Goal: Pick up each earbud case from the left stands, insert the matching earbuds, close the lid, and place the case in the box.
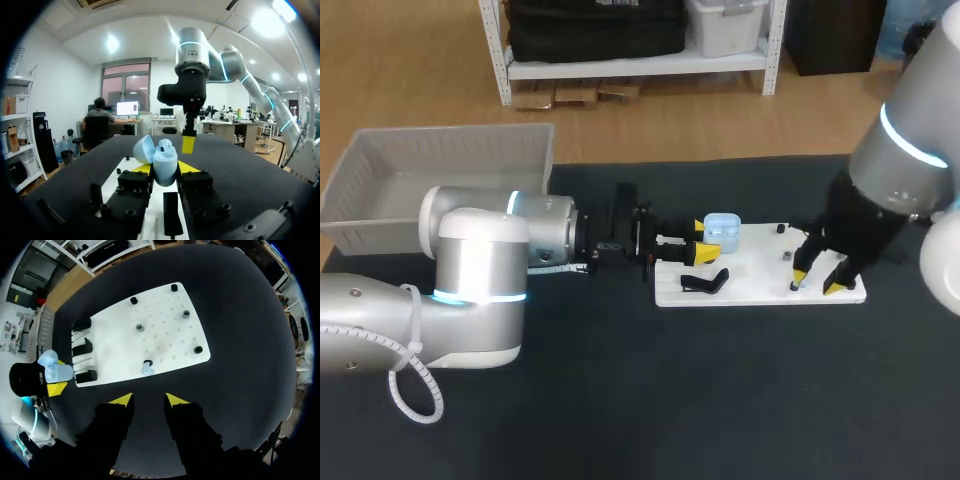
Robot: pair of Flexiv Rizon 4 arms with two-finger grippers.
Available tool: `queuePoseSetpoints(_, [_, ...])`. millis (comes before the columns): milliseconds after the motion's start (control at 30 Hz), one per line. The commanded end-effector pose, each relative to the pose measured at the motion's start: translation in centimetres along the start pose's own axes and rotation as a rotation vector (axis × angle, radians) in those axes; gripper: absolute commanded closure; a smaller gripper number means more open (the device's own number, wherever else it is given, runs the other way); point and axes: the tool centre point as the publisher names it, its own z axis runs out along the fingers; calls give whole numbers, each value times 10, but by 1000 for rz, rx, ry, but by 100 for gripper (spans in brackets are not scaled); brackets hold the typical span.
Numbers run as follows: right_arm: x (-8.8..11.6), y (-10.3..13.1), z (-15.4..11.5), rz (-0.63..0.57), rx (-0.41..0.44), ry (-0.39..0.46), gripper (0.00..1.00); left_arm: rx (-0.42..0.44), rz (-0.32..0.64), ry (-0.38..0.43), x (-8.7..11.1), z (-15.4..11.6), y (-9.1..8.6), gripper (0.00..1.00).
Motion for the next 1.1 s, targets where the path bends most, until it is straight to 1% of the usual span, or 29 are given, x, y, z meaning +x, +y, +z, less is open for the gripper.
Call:
queuePoseSetpoints(33, [-13, 4, 13, -8, 9, 17, 62, 2, 0, -1, 1, 0, 1, 100])
queuePoseSetpoints(233, [-21, 4, 18, -26, 11, 8, 62, 2, 0, -1, 1, 0, 1, 100])
queuePoseSetpoints(433, [-25, -1, 26, -21, 11, 6, 62, 2, 0, -1, 1, 0, 1, 100])
queuePoseSetpoints(800, [-30, -4, 31, -19, 3, 3, 64, 2, 0, -1, 1, 0, 1, 100])
queuePoseSetpoints(1100, [-31, -3, 36, -23, 0, 18, 68, 2, 0, -1, 1, 0, 1, 100])
